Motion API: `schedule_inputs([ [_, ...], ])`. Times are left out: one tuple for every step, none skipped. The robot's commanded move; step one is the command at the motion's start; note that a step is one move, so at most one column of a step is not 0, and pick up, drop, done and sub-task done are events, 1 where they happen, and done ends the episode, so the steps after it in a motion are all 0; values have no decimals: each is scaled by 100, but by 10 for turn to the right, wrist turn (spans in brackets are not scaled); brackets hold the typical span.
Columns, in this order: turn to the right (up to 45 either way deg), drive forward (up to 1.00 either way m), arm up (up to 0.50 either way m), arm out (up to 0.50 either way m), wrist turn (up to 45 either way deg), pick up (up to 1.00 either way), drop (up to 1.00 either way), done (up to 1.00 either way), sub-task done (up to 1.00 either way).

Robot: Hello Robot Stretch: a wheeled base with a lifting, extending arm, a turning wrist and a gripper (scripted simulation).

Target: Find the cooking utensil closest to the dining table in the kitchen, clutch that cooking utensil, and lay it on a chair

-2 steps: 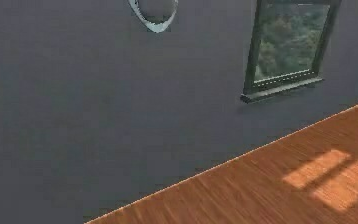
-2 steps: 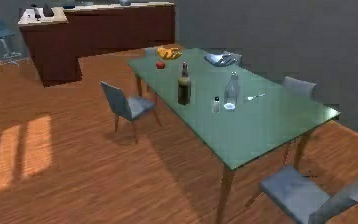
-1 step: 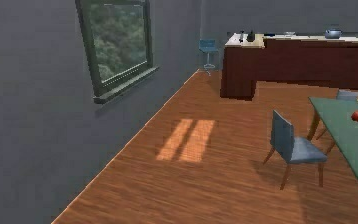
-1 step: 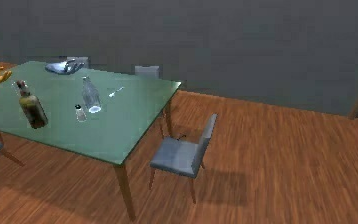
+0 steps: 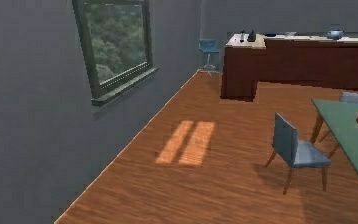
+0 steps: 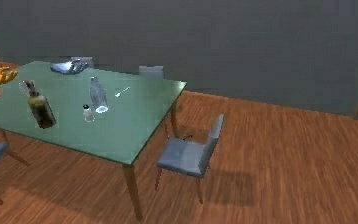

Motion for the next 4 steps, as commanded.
schedule_inputs([
  [90, 0, 0, 0, 0, 0, 0, 0, 0],
  [30, 0, 0, 0, 0, 0, 0, 0, 0],
  [0, 100, 0, 0, 0, 0, 0, 0, 0],
  [0, 40, 0, 0, 0, 0, 0, 0, 0],
])
